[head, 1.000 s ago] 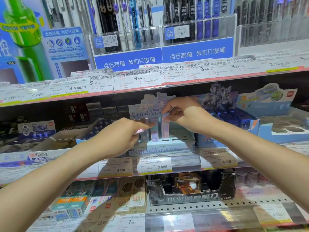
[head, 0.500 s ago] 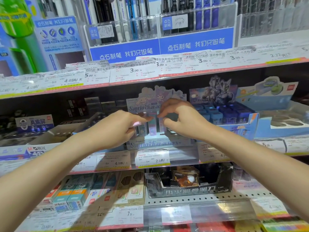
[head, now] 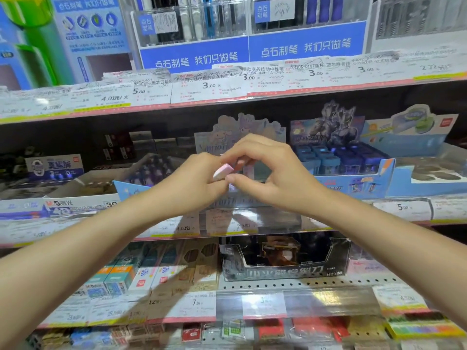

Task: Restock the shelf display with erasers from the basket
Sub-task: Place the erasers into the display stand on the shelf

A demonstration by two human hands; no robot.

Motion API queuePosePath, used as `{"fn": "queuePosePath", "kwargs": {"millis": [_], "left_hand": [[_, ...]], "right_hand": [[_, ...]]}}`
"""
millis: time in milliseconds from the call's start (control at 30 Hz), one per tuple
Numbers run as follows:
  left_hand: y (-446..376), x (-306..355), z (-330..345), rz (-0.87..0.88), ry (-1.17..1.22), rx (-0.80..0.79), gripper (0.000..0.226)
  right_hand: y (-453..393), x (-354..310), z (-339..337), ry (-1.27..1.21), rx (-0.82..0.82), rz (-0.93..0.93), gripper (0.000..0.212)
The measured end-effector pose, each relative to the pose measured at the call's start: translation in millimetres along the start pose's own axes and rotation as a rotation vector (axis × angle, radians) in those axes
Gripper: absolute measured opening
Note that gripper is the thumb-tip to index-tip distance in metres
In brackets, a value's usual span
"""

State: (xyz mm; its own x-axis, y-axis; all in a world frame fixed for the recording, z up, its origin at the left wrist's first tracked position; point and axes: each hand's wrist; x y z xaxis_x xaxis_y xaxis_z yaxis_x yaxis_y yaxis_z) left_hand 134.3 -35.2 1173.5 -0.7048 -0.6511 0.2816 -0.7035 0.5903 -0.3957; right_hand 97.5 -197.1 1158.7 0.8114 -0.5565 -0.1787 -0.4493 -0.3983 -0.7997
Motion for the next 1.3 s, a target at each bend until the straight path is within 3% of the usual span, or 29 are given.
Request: {"fn": "queuePosePath", "kwargs": {"millis": [67, 167, 333, 433, 733, 833, 1033, 1133, 1300], "left_hand": [[1, 5, -1, -0.079, 0.187, -0.096, 0.031], [4, 7, -3, -0.16, 0.397, -0.227, 0.02], [4, 0, -11, -0.269, 0.652, -0.27, 0.034], [8, -4, -14, -0.3, 0.771, -0.272, 0.024], [13, -11, -9, -0.303, 0.773, -0.106, 0.019], [14, -10, -8, -0.27, 0.716, -0.025, 0.007], [14, -6, -11, -0.281, 0.766, -0.012, 0.017], [15, -6, -13, -0.306, 0.791, -0.024, 0.007], [12, -9, -10, -0.363, 0.87, 0.008, 0.01]], "right_hand": [[-2, -1, -1, -0.054, 0.019, 0.056, 0.011], [-2, 0, -5, -0.16, 0.003, 0.172, 0.009], [2, 6, -12, -0.308, 0.013, 0.349, 0.005], [5, 8, -17, -0.35, 0.061, 0.411, 0.008], [8, 8, -16, -0.593, 0.026, 0.601, 0.004], [4, 7, -16, -0.747, 0.026, 0.703, 0.017], [7, 11, -15, -0.678, 0.011, 0.644, 0.006], [9, 13, -16, -0.636, 0.02, 0.62, 0.005], [9, 13, -14, -0.683, 0.086, 0.647, 0.007]]}}
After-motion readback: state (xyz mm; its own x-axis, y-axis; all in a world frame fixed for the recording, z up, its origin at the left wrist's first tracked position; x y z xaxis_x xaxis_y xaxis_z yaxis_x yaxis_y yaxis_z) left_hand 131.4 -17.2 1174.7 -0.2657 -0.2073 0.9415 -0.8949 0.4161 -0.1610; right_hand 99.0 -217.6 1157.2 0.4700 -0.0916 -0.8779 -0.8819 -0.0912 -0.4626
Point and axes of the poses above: each hand's wrist, its own y-axis away from the middle knuckle, its own z-axis out of the palm, x = y × z, and after that the axes turned 7 degrees about -z, right-handed
